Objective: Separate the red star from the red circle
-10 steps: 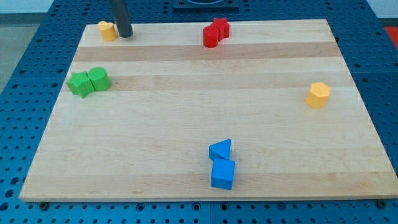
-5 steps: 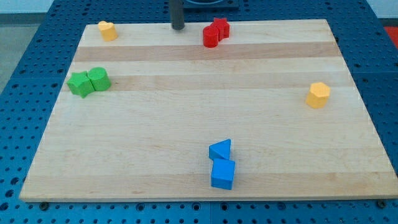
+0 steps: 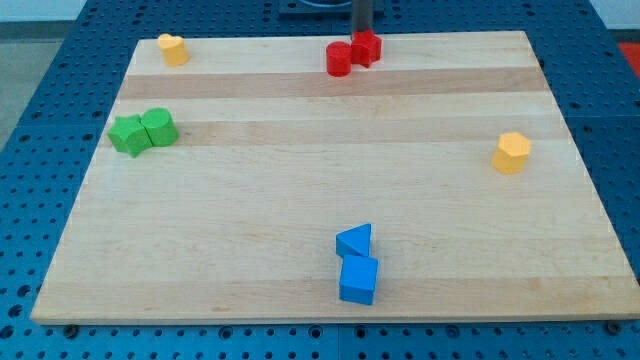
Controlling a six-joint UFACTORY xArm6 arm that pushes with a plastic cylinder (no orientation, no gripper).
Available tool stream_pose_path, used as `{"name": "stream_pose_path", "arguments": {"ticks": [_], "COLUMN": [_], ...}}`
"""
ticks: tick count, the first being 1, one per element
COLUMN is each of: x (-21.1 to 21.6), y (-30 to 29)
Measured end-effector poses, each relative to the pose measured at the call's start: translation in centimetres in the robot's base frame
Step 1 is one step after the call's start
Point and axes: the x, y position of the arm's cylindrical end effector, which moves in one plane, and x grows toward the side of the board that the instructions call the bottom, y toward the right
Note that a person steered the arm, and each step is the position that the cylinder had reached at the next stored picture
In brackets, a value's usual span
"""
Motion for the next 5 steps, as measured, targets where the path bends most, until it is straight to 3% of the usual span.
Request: {"name": "stream_pose_path", "arguments": {"ticks": [4, 5], "x": [10.3, 9.6], "y": [1.2, 3.5]}}
